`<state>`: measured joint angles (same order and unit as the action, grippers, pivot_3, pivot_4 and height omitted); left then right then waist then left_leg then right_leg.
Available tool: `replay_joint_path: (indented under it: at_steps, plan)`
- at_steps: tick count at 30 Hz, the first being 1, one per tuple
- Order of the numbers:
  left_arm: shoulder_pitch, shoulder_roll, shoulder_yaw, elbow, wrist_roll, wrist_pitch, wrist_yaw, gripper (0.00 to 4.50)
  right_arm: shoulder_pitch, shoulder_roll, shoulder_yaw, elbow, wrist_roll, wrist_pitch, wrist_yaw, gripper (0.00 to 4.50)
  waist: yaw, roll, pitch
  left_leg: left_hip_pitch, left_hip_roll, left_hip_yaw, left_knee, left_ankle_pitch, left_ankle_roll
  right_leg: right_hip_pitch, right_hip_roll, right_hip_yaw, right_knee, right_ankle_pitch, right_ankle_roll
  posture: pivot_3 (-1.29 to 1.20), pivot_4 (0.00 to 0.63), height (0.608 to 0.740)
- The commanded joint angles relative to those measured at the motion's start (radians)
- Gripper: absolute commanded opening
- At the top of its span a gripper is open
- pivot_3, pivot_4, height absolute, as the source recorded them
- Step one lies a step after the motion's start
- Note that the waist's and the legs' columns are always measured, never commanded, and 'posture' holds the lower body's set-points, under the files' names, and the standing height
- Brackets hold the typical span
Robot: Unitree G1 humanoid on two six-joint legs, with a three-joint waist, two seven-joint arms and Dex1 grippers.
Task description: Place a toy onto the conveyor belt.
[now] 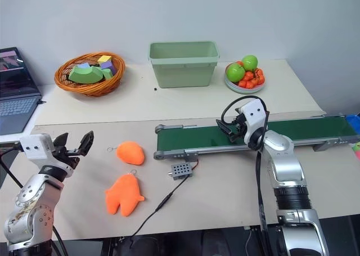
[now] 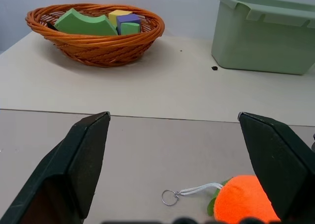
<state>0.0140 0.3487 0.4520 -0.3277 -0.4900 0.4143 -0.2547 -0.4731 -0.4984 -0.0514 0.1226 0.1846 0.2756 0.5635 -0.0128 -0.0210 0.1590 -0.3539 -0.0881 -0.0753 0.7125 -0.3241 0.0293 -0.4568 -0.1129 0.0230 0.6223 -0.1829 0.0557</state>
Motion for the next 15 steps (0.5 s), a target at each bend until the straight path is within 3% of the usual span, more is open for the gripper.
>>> replay_joint_path:
  at_steps: [1, 3, 6, 8, 15]
  plan:
    - [-0.004, 0.002, -0.008, -0.021, -0.016, -0.012, -0.015, 4.43, -0.024, 0.004, 0.004, -0.063, 0.007, -0.010, 0.013, 4.50, 0.000, 0.000, 0.000, 0.000, 0.000, 0.000, 0.000, 0.000, 0.000, 0.000, 0.000, 0.000, 0.000, 0.000, 0.000, 0.00, 0.150, 0.728]
    - [-0.006, -0.014, -0.023, -0.027, -0.050, 0.005, -0.030, 4.43, -0.034, -0.005, 0.074, -0.148, 0.044, 0.006, 0.128, 4.50, -0.002, 0.000, 0.000, 0.000, 0.000, 0.000, 0.000, 0.000, 0.000, 0.000, 0.000, 0.000, 0.000, 0.000, 0.000, 0.00, 0.150, 0.728]
    - [-0.005, -0.020, -0.030, -0.028, -0.067, 0.014, -0.033, 4.43, 0.054, -0.129, 0.175, -0.423, 0.241, 0.095, 0.464, 4.50, -0.004, 0.000, 0.000, 0.000, 0.000, 0.000, -0.001, 0.000, 0.000, -0.001, 0.000, 0.000, 0.000, 0.000, 0.000, 0.00, 0.150, 0.728]
    - [0.003, -0.021, -0.037, -0.029, -0.073, 0.017, -0.038, 4.43, 0.091, -0.198, 0.184, -0.530, 0.348, 0.141, 0.597, 4.50, 0.005, 0.001, 0.000, -0.001, 0.002, 0.000, 0.000, 0.000, 0.001, -0.001, 0.001, -0.001, -0.001, 0.000, 0.000, 0.00, 0.150, 0.728]
    - [0.053, -0.031, -0.011, -0.055, -0.186, 0.080, -0.065, 4.43, 0.086, -0.228, 0.231, -0.539, 0.333, 0.148, 0.637, 4.50, 0.007, 0.000, 0.000, 0.000, 0.000, -0.002, 0.000, -0.002, 0.003, 0.005, -0.001, -0.004, -0.011, 0.005, 0.003, 0.00, 0.150, 0.728]
